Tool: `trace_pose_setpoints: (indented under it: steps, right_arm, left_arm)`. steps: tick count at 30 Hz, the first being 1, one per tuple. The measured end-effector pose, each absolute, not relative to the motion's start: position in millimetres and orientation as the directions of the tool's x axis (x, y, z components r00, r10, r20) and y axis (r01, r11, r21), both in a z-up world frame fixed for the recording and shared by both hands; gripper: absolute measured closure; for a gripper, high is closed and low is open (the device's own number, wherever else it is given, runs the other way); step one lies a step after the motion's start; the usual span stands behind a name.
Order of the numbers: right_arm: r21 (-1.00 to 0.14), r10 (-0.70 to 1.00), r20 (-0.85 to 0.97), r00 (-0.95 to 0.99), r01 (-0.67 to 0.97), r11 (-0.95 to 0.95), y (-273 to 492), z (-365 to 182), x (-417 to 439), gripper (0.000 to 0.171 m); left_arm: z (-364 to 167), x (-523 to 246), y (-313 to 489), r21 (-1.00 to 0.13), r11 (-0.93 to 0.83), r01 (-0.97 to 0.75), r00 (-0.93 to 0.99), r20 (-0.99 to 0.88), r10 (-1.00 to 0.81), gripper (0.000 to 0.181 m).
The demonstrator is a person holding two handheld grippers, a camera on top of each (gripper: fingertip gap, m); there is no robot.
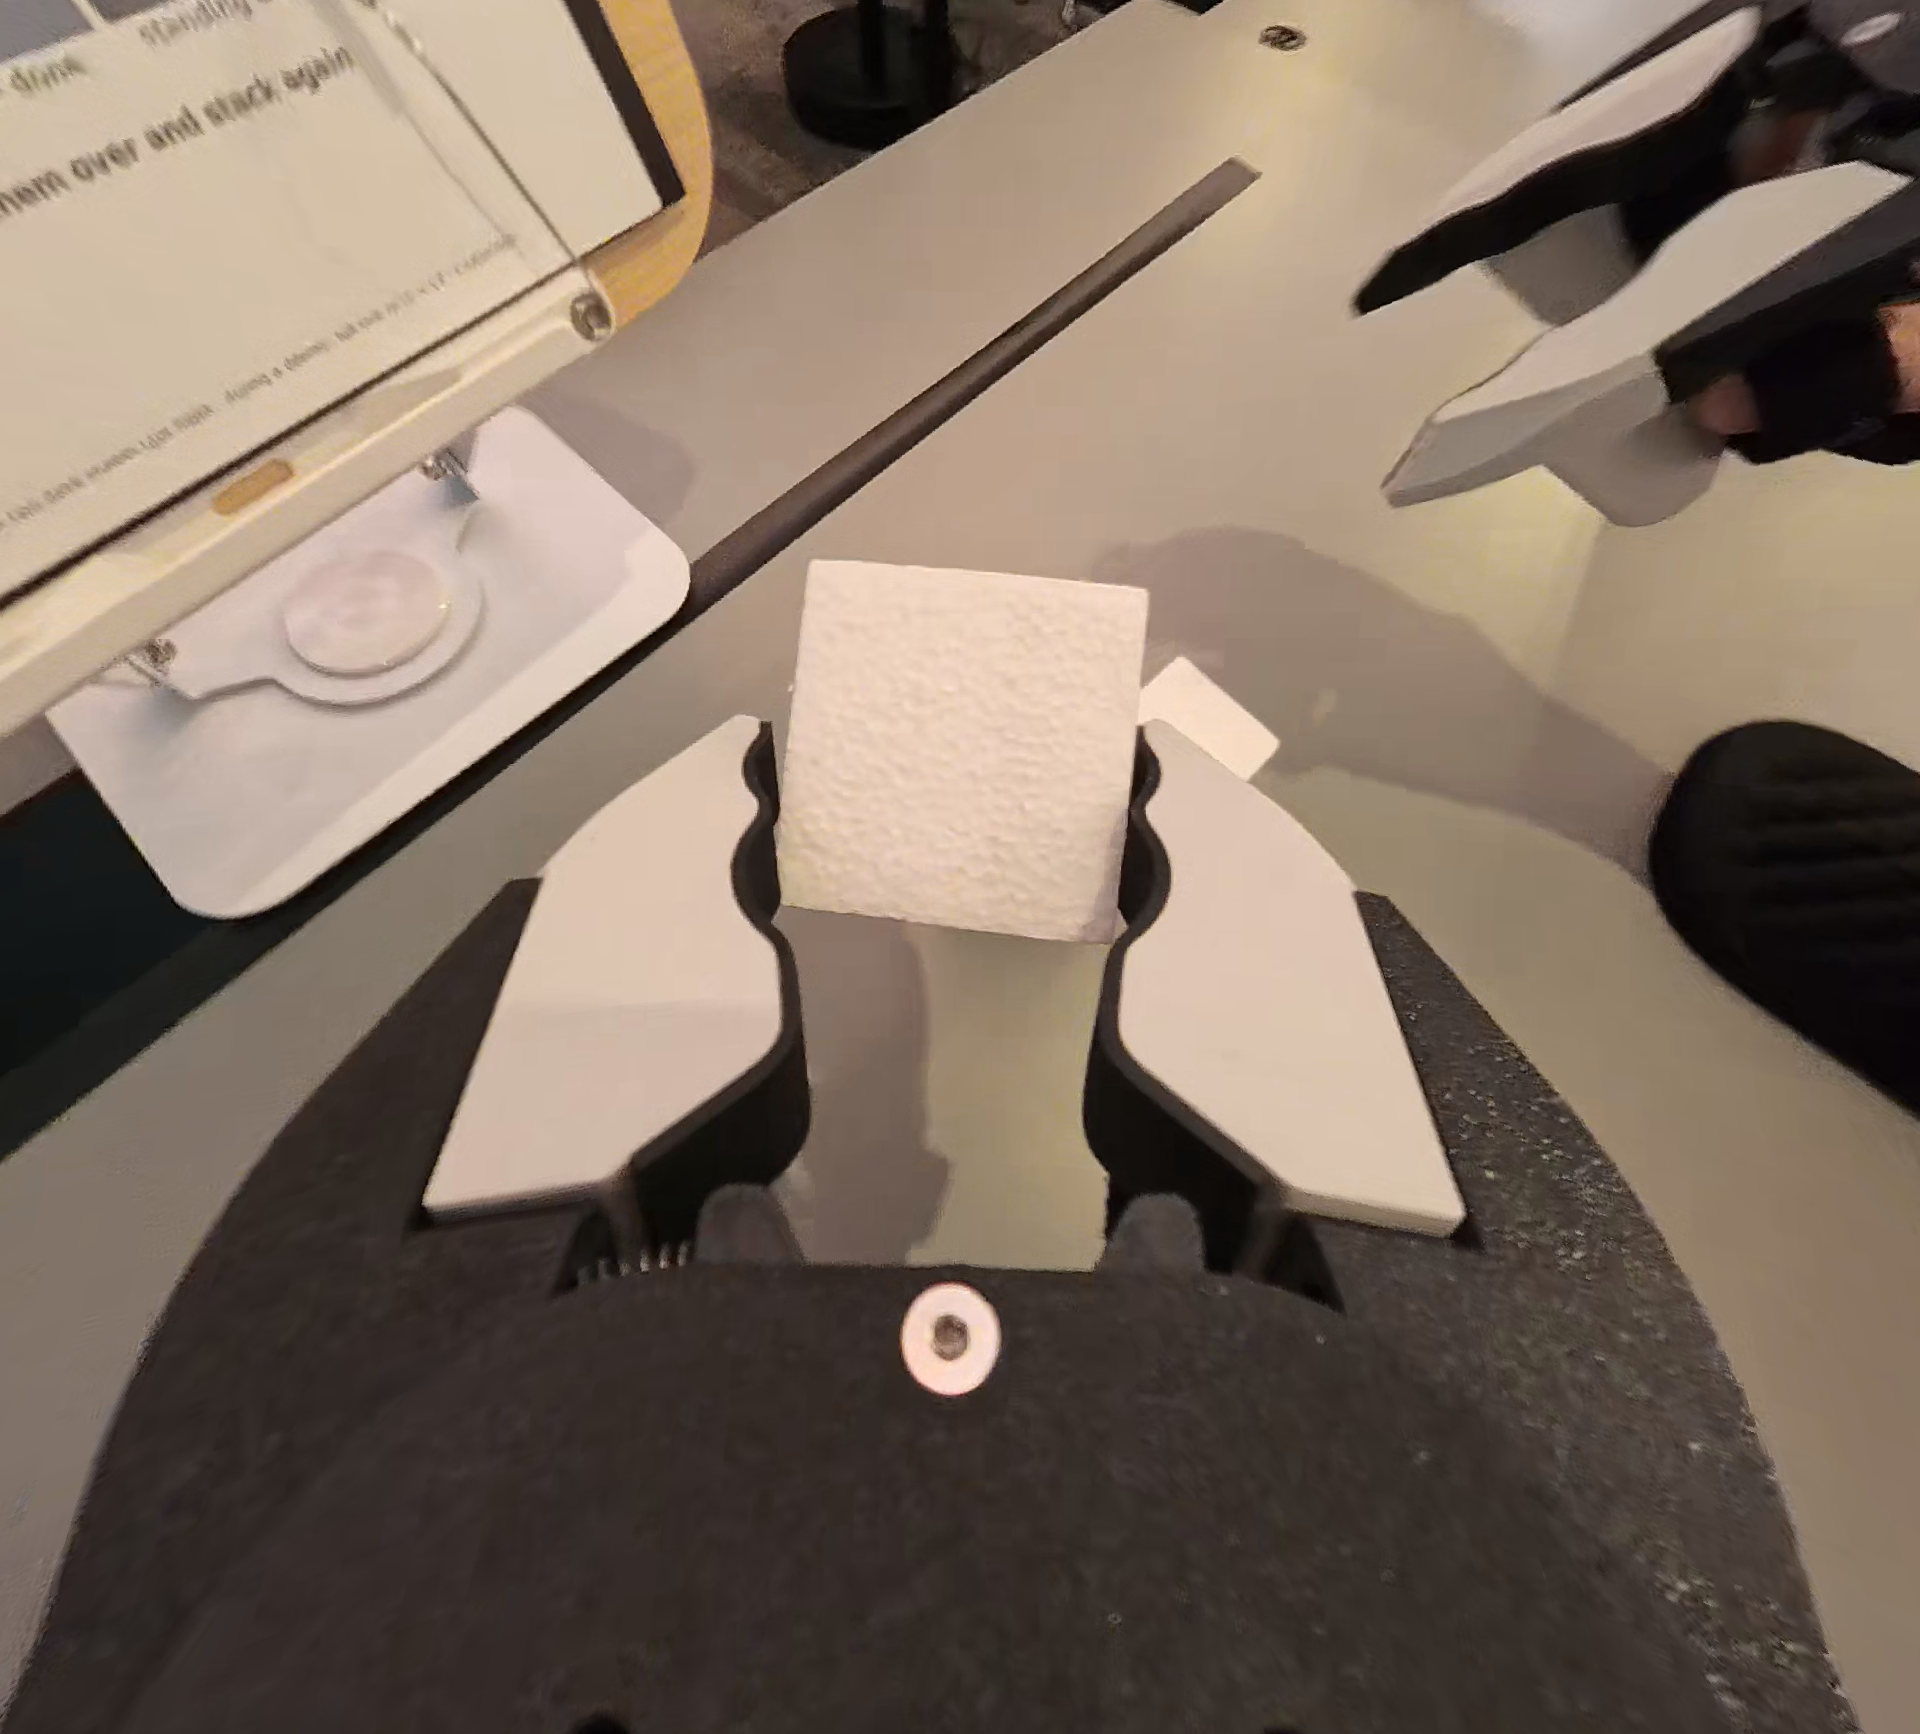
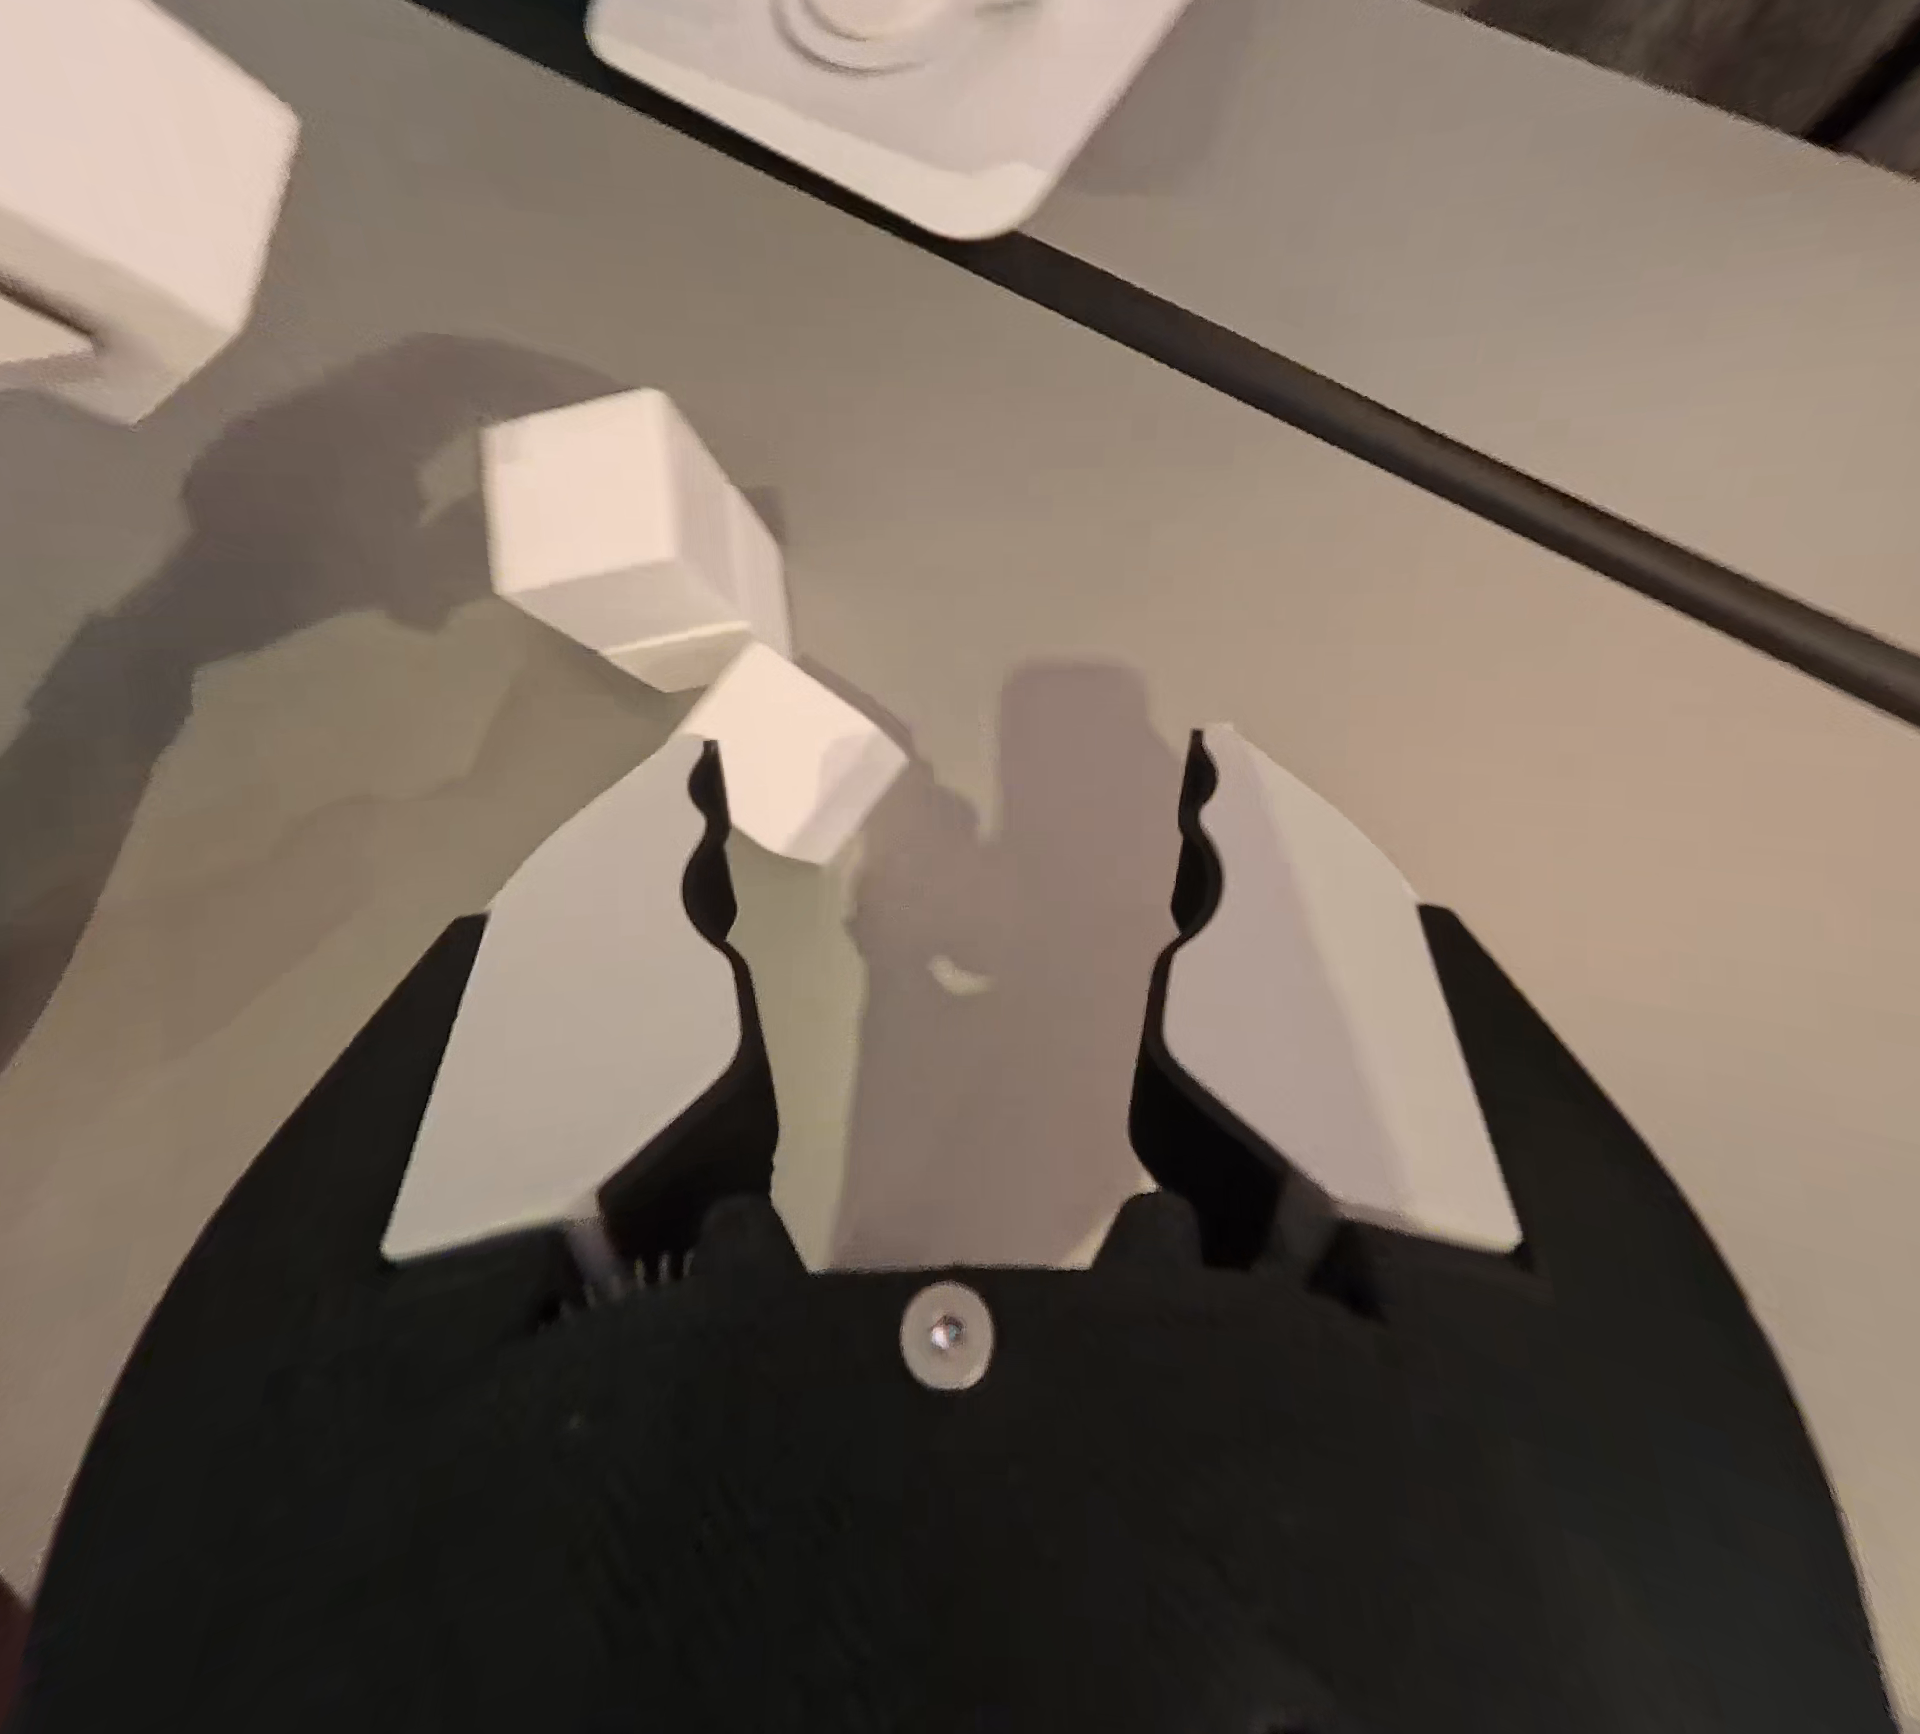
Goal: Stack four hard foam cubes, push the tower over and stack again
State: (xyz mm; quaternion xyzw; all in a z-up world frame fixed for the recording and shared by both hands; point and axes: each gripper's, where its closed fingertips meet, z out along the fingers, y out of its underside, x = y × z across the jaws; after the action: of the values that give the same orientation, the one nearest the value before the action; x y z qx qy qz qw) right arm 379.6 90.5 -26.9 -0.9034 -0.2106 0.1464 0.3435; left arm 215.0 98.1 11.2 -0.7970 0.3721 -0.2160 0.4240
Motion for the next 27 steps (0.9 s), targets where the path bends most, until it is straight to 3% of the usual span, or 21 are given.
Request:
trace_pose_setpoints:
  steps: [6, 27]
  right_arm:
    - [-0.686, 0.328, 0.022, 0.944, 0.253, -0.682, 106, -31, 440, 0.093]
    - [-0.589, 0.346, 0.002, 0.938, 0.281, -0.758, 109, -68, 438, 0.093]
  left_arm:
    - [-22, 235, 106, -0.749, -0.439, -0.495, 0.681, -0.021, -0.732, 0.118]
    - [-41, 250, 106, -0.678, -0.420, -0.604, 0.671, -0.148, -0.726, 0.118]
